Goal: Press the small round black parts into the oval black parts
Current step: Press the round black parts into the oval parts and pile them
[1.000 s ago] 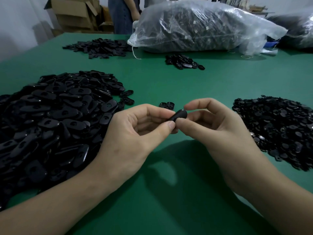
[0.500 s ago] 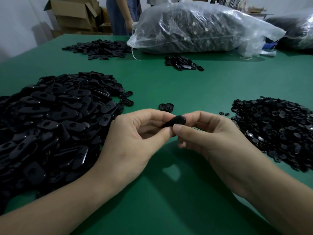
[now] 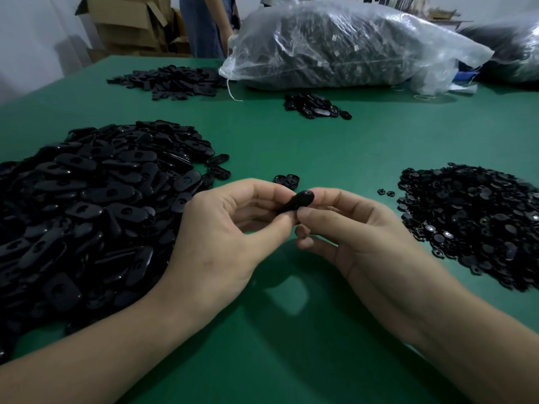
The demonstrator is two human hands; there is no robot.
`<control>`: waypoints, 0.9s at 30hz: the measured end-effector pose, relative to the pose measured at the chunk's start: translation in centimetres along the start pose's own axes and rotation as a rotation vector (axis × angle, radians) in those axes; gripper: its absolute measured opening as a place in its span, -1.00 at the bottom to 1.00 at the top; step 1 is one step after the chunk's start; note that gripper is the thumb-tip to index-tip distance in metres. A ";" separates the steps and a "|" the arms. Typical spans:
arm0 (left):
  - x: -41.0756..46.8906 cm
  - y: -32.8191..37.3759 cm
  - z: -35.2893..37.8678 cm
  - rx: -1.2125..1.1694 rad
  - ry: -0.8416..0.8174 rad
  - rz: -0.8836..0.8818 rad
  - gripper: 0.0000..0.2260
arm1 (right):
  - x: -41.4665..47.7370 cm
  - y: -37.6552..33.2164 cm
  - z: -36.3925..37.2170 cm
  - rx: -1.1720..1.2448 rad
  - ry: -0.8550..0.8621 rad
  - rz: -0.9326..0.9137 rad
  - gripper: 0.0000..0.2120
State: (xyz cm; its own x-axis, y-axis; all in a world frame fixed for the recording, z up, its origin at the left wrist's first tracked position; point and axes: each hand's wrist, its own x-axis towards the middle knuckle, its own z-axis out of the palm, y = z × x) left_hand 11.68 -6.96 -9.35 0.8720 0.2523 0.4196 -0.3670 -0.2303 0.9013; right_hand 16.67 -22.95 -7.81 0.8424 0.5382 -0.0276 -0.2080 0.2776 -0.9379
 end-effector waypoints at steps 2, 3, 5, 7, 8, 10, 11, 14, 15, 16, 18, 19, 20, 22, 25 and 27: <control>0.0 -0.1 0.0 0.013 0.005 0.013 -0.84 | 0.0 0.0 0.1 0.008 -0.002 0.000 -0.78; 0.0 -0.1 0.0 0.021 0.005 0.024 -0.84 | 0.0 0.1 0.1 0.013 -0.004 0.001 -0.78; -0.1 -0.1 0.1 0.046 0.010 0.051 -0.82 | 0.0 0.1 0.1 0.031 -0.008 0.003 -0.77; -0.2 -0.1 0.1 0.075 0.020 0.082 -0.80 | 0.1 0.2 0.1 0.059 -0.019 0.006 -0.79; -0.2 -0.1 0.1 0.086 0.026 0.096 -0.79 | 0.0 0.2 0.1 0.075 -0.030 0.006 -0.80; -0.3 0.0 0.1 0.103 0.038 0.119 -0.77 | 0.0 0.3 0.1 0.098 -0.050 0.005 -0.80; -0.3 0.0 0.1 0.109 0.043 0.125 -0.76 | 0.0 0.3 0.1 0.104 -0.052 0.007 -0.80; -0.3 -0.1 0.1 0.126 0.054 0.127 -0.76 | 0.0 0.3 0.1 0.125 -0.047 0.017 -0.81; -0.3 -0.1 0.1 0.131 0.058 0.130 -0.76 | 0.0 0.3 0.1 0.128 -0.051 0.017 -0.82; -0.4 0.0 0.1 0.142 0.060 0.137 -0.76 | 0.0 0.3 0.1 0.130 -0.055 0.016 -0.82; -0.5 0.3 0.2 0.180 0.064 0.164 -0.73 | 0.0 0.4 0.1 0.132 -0.058 0.019 -0.81; -0.5 0.4 0.2 0.202 0.065 0.185 -0.72 | 0.0 0.4 0.1 0.137 -0.056 0.021 -0.80; -0.5 0.6 0.2 0.227 0.068 0.206 -0.70 | 0.0 0.4 0.1 0.147 -0.055 0.026 -0.79; -0.6 0.8 0.1 0.286 0.075 0.243 -0.69 | 0.1 0.4 0.1 0.172 -0.048 0.038 -0.78; -0.7 1.1 0.1 0.373 0.086 0.303 -0.72 | 0.1 0.3 0.0 0.210 -0.051 0.060 -0.76; -0.7 1.2 0.1 0.437 0.087 0.358 -0.76 | 0.1 0.3 0.0 0.229 -0.058 0.079 -0.78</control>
State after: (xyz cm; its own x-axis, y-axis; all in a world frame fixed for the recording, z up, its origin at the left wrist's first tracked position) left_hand 10.65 -7.46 -8.59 0.6814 0.1596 0.7143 -0.4502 -0.6781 0.5810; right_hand 16.73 -22.79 -8.10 0.7908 0.6079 -0.0716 -0.3848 0.4026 -0.8306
